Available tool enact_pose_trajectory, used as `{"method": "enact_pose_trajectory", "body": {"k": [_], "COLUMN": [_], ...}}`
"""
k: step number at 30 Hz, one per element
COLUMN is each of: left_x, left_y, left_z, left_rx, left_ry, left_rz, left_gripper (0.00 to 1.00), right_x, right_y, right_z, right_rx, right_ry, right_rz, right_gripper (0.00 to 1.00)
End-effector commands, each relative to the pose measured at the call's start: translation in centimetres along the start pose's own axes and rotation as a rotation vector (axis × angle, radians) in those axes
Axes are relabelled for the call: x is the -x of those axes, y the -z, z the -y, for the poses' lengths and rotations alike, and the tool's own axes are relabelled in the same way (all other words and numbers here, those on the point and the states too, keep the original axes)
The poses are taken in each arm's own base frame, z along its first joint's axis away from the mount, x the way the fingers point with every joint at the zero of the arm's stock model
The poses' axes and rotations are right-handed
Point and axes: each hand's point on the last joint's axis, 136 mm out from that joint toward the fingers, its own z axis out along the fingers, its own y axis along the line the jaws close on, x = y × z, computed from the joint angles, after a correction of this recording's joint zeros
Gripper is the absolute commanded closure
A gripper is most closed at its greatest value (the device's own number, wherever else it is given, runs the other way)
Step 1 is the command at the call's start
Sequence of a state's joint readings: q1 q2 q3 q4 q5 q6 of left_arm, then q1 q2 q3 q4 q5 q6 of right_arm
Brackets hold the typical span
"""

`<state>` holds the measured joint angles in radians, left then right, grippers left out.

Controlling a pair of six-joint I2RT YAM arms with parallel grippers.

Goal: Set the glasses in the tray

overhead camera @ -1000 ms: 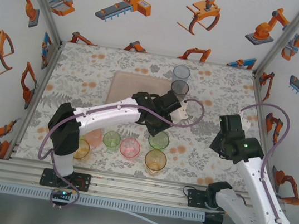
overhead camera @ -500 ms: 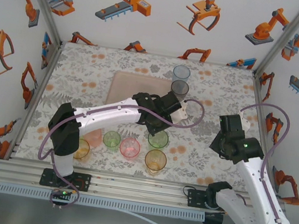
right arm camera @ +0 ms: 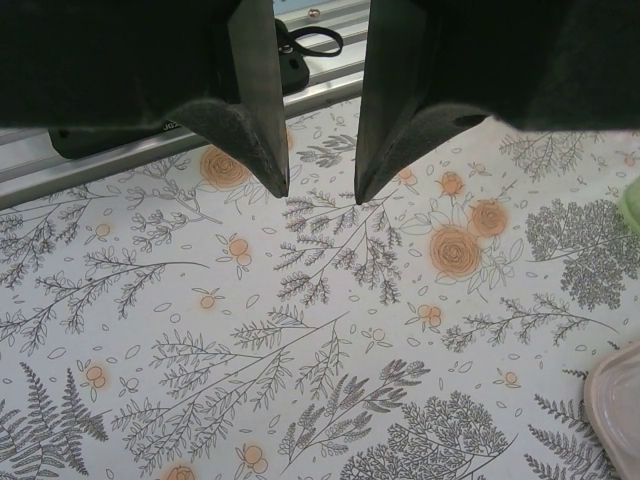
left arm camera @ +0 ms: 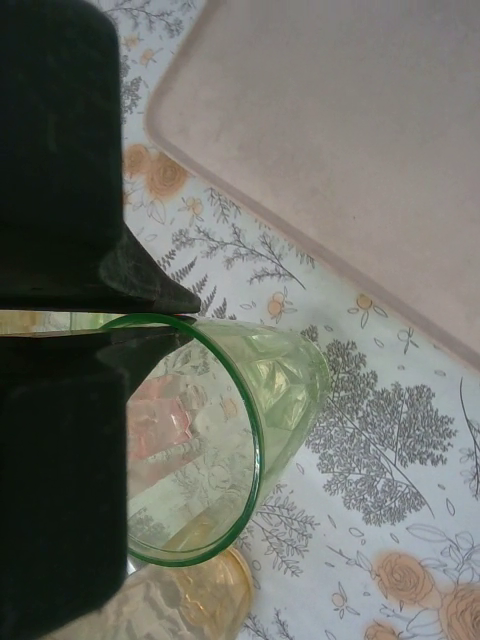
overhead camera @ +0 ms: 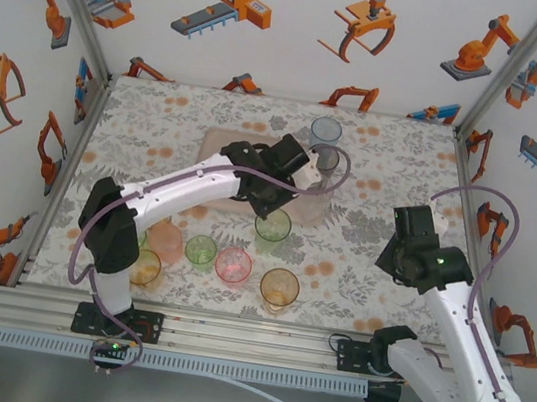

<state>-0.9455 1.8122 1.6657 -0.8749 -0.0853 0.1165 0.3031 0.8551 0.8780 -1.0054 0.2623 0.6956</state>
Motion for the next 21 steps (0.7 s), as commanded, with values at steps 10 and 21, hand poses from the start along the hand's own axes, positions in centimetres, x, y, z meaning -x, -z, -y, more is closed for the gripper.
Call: {"method": "enact_pose_trajectory", "body": {"k": [10,21], "left_x": [4.0,7.8], "left_y": [5.1,3.5], "left_z": [-6.4,-14.3], "left_rx": [0.057,0.106], "left_ry": [0.086,0.195], "left_rz": [0.154,0.22], "left_gripper": [0.95,0.95], "right_x": [0.5,0.4], "right_y": [-0.4,-1.3], "right_z": [-0.4,-0.7], "right_rx": [-0.006,-0.003], "right_ry": [0.021,0.025], "right_rz": [-0.008,-0.011], "right_gripper": [0.66,0.66]}}
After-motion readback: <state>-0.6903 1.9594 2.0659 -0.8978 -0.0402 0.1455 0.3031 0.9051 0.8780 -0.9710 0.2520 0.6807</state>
